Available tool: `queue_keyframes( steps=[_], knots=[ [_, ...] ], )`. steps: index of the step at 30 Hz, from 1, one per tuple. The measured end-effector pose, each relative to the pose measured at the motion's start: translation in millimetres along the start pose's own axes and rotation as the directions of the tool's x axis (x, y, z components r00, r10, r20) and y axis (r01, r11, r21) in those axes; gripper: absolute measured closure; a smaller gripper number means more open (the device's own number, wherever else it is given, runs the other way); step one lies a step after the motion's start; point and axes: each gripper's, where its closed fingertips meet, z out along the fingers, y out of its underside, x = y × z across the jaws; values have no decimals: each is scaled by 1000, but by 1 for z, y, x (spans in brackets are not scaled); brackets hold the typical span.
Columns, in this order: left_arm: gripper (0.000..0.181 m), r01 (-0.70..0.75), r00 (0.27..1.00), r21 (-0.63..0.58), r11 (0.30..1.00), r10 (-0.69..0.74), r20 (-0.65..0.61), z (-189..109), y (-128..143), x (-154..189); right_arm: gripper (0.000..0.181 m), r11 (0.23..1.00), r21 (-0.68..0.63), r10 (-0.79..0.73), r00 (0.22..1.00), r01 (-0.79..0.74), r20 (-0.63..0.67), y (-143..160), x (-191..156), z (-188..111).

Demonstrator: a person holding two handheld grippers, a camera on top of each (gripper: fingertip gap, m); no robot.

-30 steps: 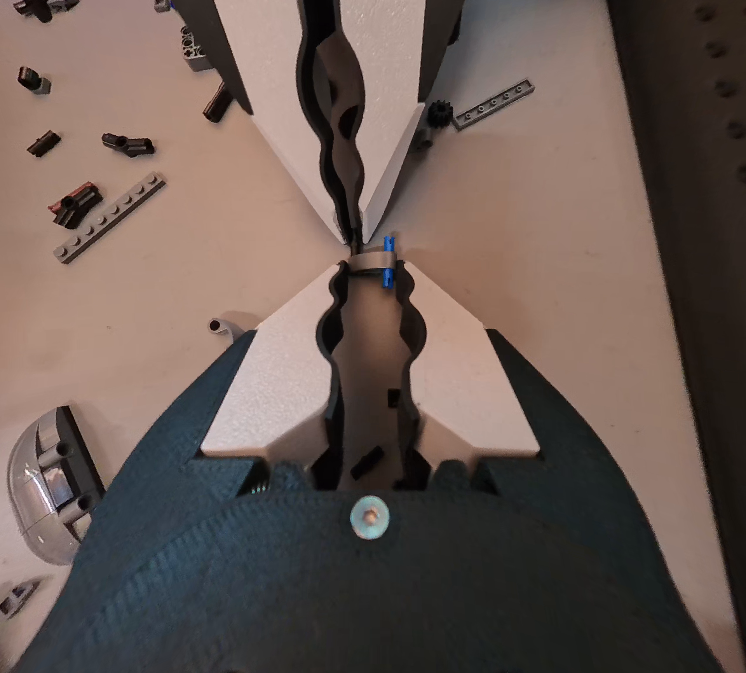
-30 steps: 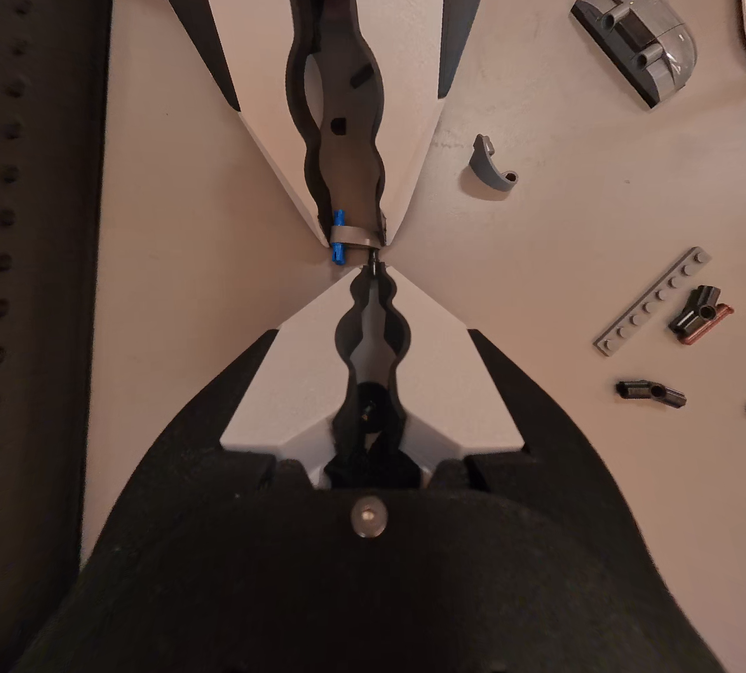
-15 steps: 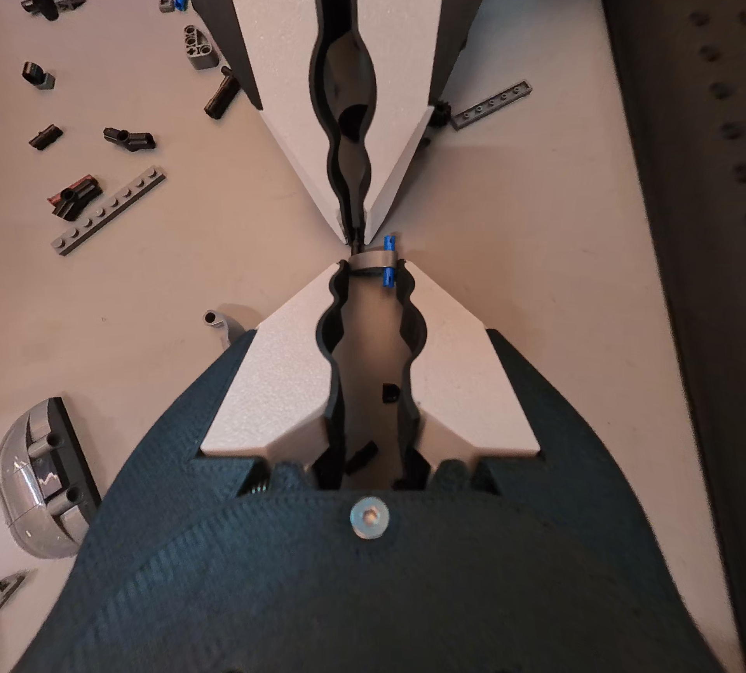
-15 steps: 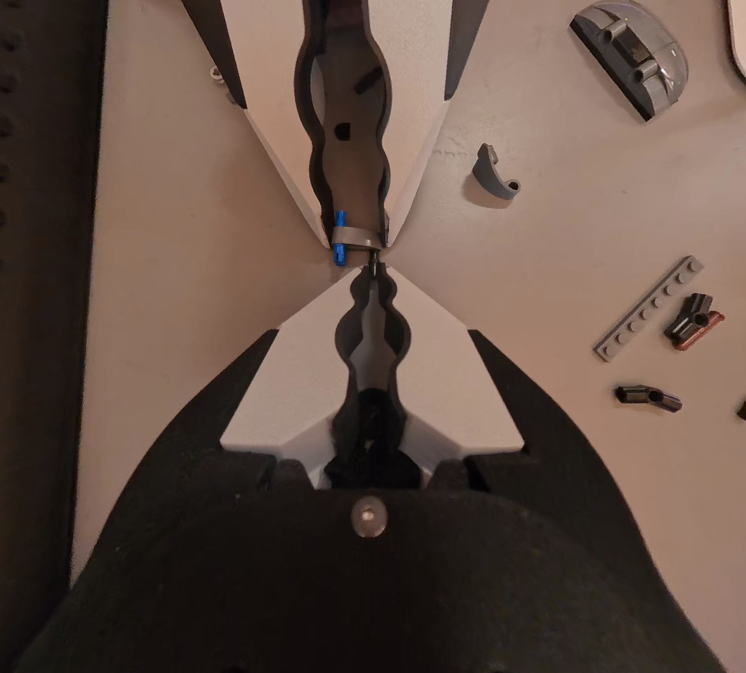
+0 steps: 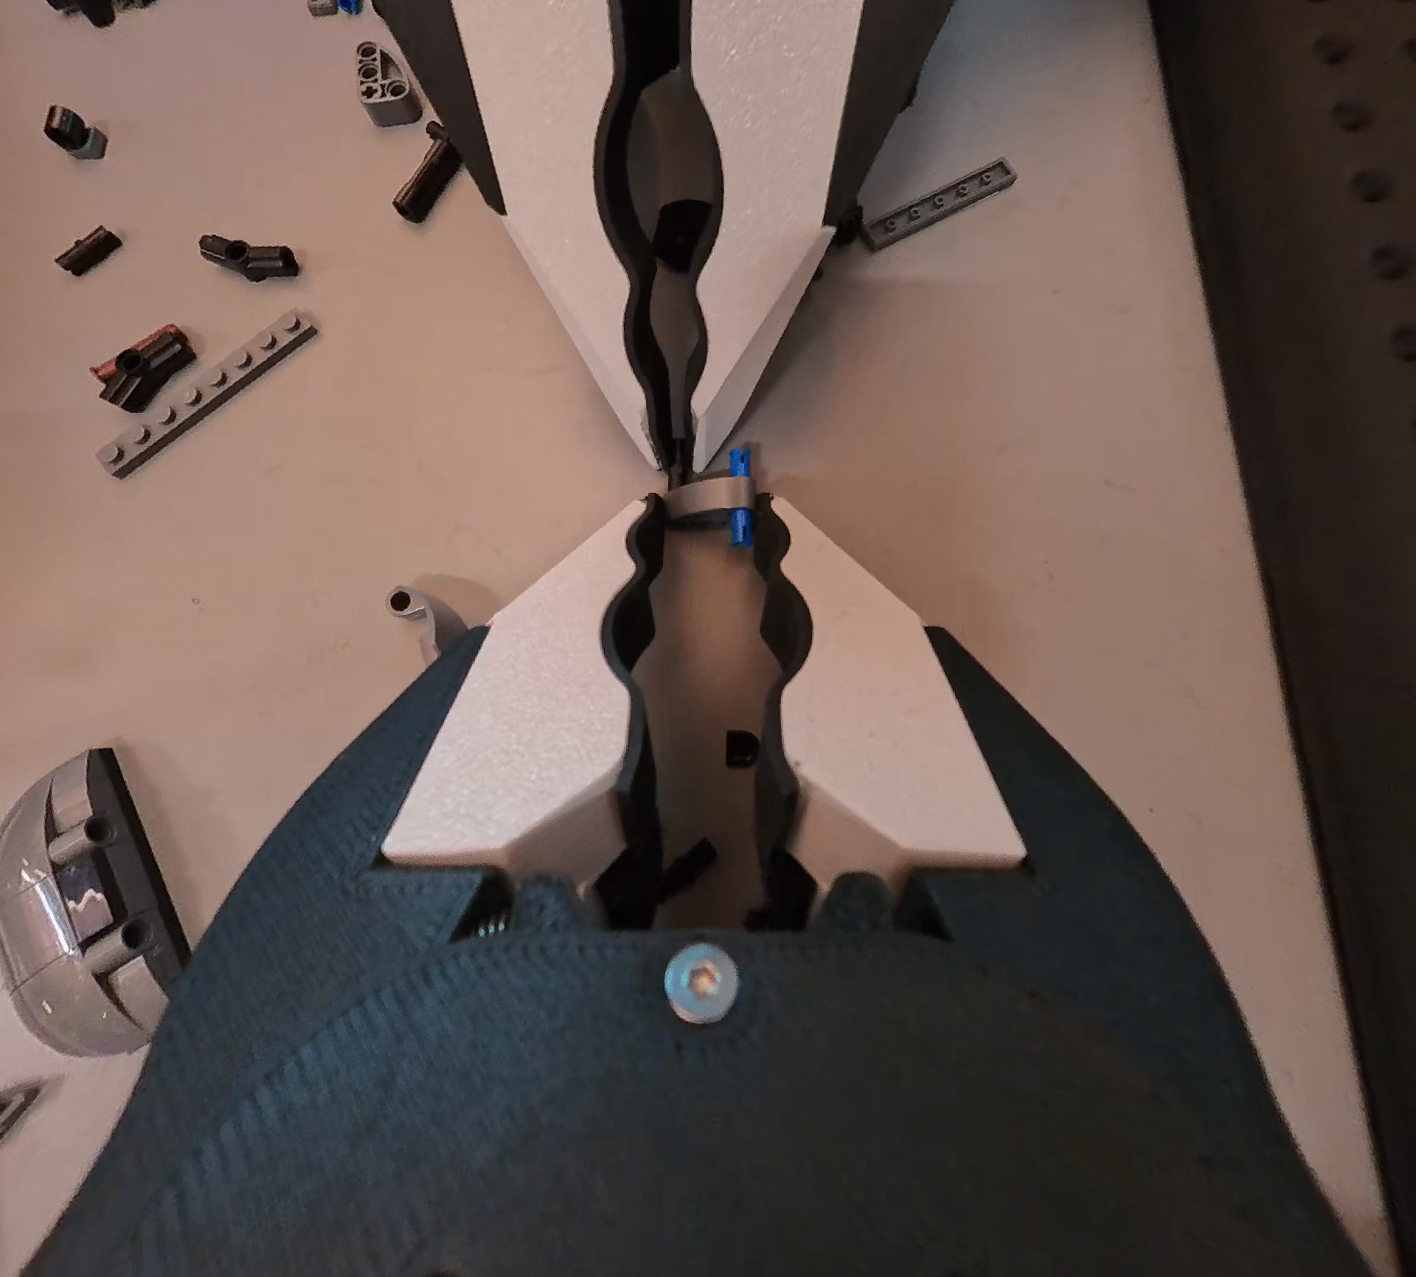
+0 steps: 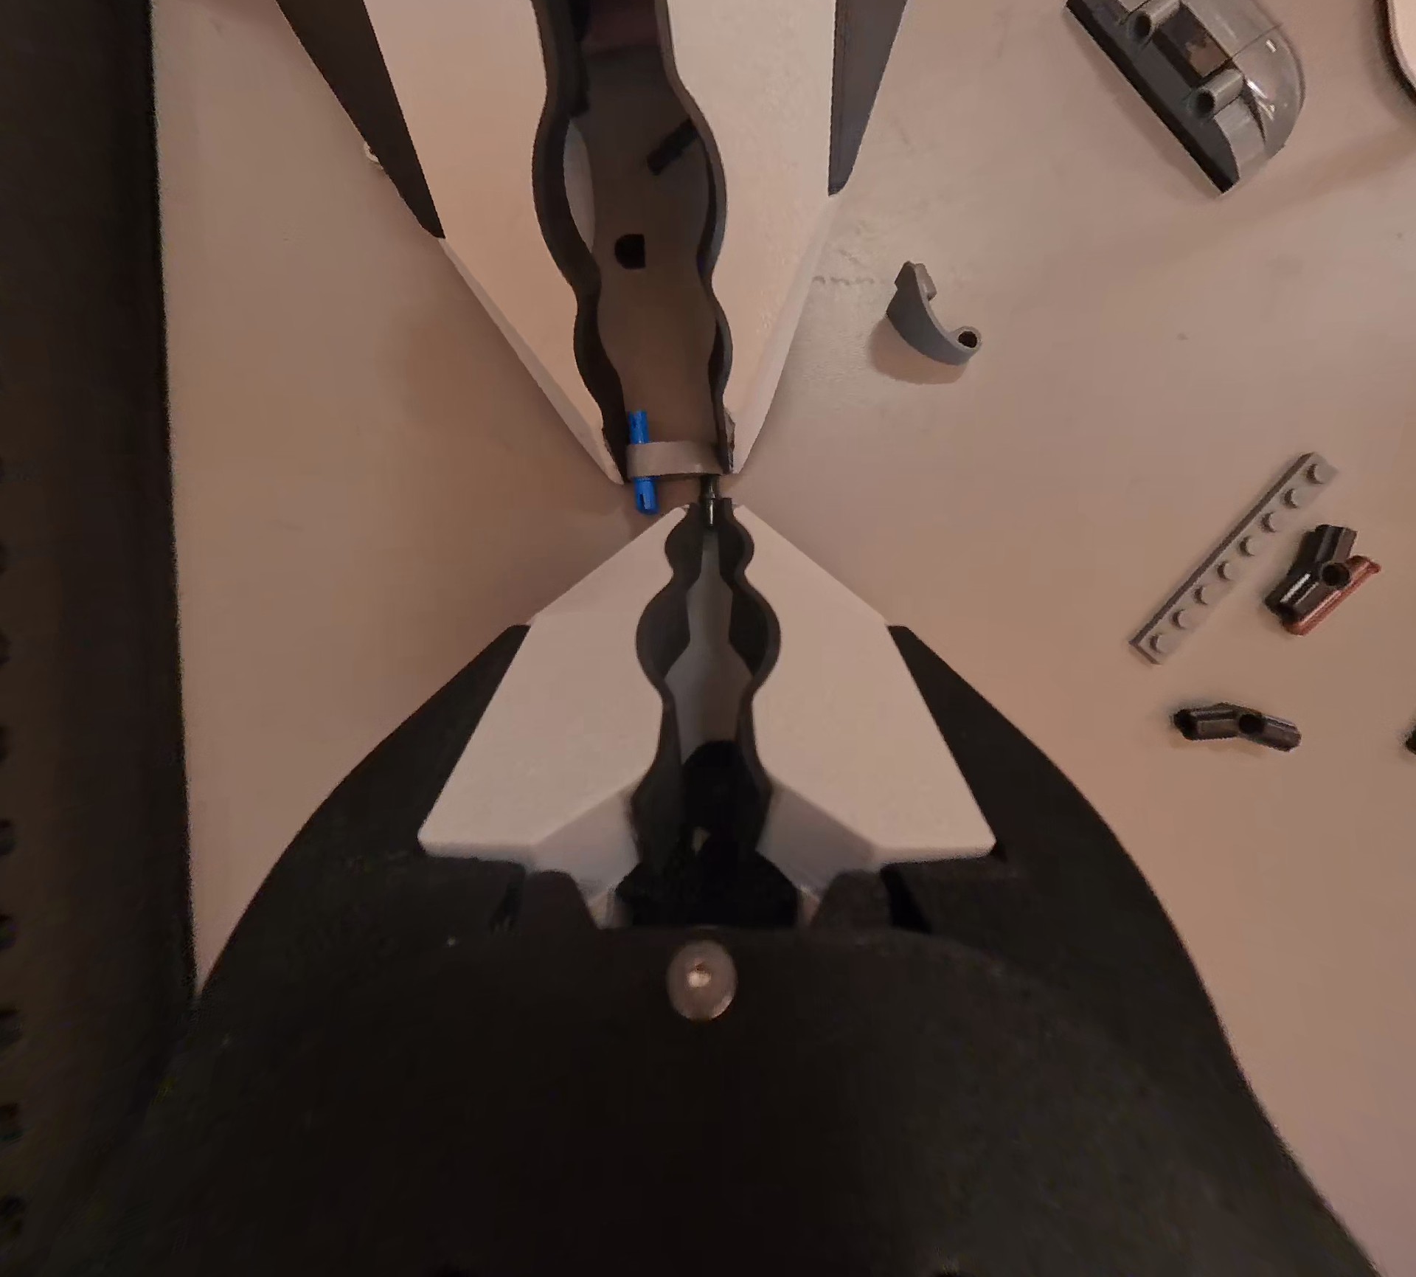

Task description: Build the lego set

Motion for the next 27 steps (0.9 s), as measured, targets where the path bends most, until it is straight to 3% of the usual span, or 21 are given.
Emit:
queue_keyframes(
  steps=[20,23,27],
  knots=[
    [160,3,1000,26,1000,-3,-9,0,-6,0,179,999,50,-4,999,2,47,2,1,-2],
    [160,15,1000,113,994,-13,-20,-6,-20,1,179,999,49,-4,999,2,52,2,2,-3],
    [160,-20,1000,52,998,20,-11,0,-13,4,179,999,41,-6,999,4,49,3,2,-3]
  ],
)
